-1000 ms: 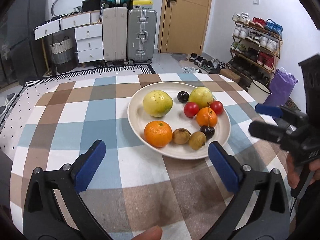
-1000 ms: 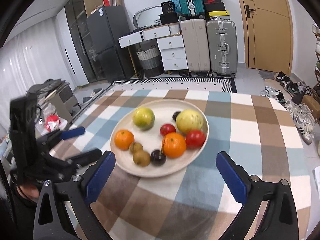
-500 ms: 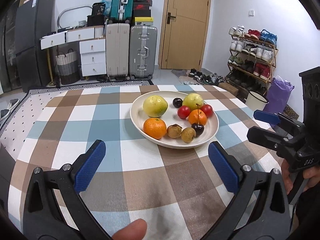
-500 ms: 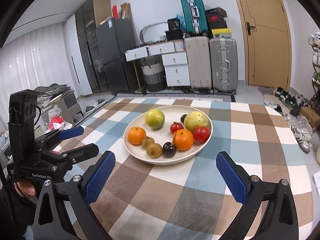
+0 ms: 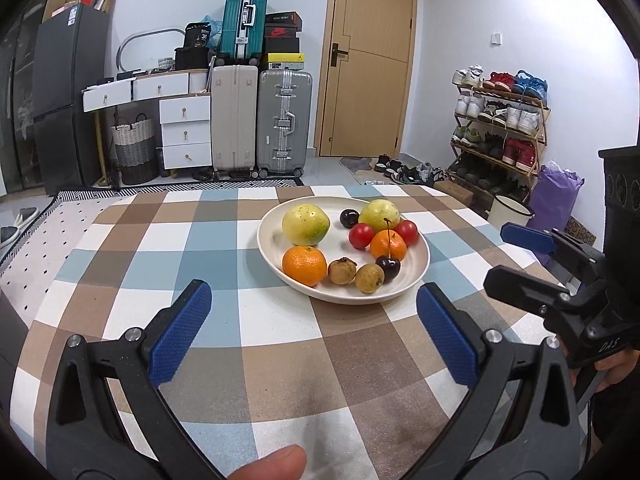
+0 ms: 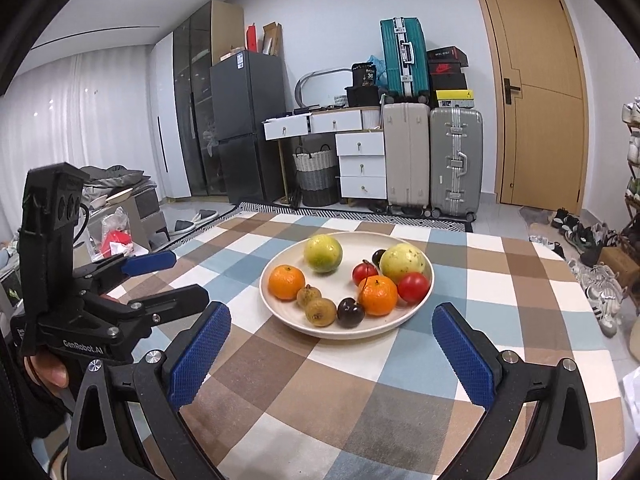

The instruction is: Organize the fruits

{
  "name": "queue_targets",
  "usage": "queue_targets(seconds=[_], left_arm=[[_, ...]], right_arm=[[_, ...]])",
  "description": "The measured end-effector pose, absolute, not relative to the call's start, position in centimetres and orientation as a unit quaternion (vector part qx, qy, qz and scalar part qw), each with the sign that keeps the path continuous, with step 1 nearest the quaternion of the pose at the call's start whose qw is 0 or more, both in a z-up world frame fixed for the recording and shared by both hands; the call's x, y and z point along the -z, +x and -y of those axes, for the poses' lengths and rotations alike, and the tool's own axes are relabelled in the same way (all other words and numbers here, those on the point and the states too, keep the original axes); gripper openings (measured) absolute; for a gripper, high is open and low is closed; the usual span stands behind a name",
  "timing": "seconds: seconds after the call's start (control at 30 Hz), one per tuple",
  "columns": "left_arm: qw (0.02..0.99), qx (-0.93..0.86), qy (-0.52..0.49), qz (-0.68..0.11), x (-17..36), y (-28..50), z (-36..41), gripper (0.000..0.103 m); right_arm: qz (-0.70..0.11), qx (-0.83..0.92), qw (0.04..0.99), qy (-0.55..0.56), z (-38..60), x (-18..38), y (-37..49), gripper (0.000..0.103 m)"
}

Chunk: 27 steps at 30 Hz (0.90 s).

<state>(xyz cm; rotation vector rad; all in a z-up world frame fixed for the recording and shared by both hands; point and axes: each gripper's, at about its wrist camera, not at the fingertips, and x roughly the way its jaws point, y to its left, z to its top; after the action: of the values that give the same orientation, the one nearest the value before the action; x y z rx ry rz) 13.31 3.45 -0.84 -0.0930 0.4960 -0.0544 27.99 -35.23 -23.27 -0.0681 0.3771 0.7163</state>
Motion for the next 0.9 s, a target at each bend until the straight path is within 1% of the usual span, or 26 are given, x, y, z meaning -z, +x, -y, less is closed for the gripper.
queue_targets(seconds=[0.9], left_arm=[[0.967, 0.033, -0.052, -0.247, 0.90, 13.58, -3.60, 0.102]], right_arm=[[-0.187, -0.348, 0.918, -0.026, 35.79, 23.15, 28.13, 0.103]])
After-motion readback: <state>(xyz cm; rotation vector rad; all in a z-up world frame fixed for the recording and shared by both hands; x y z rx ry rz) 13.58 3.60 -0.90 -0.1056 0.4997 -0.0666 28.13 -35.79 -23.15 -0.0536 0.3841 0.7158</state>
